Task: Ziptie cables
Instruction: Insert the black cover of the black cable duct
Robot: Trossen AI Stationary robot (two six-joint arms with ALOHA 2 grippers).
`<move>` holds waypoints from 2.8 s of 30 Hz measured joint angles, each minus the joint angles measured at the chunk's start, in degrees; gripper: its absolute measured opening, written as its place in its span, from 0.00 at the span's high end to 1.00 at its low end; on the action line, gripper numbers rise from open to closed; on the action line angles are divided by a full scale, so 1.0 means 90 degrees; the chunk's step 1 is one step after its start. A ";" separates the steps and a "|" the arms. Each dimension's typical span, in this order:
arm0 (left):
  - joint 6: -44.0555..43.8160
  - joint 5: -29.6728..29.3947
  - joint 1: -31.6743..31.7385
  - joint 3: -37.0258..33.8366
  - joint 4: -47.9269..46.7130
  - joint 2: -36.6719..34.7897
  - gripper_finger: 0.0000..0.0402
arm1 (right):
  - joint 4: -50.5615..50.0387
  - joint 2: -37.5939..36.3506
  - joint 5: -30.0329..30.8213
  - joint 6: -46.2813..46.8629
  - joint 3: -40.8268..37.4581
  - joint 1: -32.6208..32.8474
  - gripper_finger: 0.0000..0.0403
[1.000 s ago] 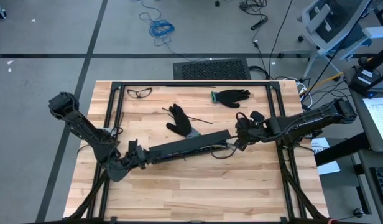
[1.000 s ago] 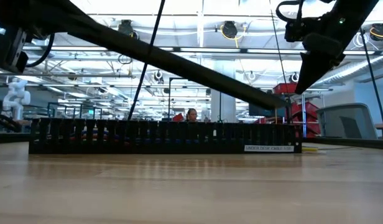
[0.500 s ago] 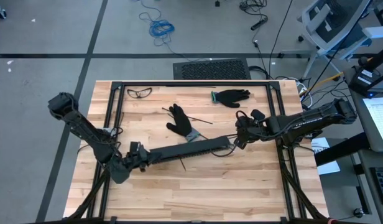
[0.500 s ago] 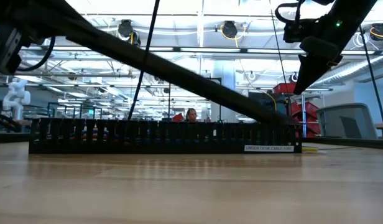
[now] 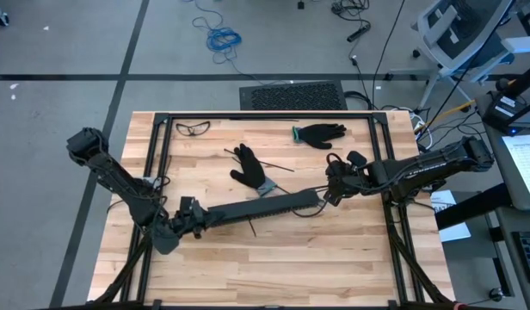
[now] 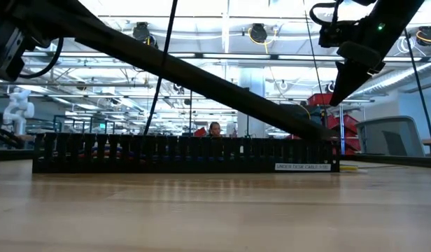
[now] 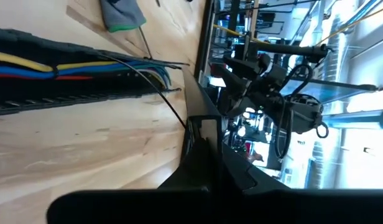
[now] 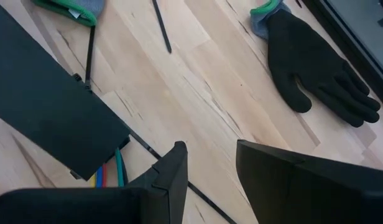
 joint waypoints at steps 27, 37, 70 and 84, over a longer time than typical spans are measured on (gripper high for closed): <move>-0.0394 0.0323 0.0002 0.0000 -0.0392 0.0000 0.99 | 0.1424 0.0676 -0.0717 0.0070 -0.0255 0.0288 0.69; -0.0396 0.0326 0.0002 0.0000 -0.0394 0.0000 0.99 | 0.2129 0.1190 -0.0867 0.0146 -0.0274 0.0519 0.69; -0.0508 0.0653 0.0007 0.0002 -0.0977 0.0000 0.99 | 0.2293 0.1513 -0.1025 0.0051 -0.0277 0.0515 0.69; -0.0494 0.0894 0.0209 0.0002 -0.1220 0.0000 0.99 | 0.2624 0.1936 -0.1196 0.0124 -0.0429 0.0517 0.69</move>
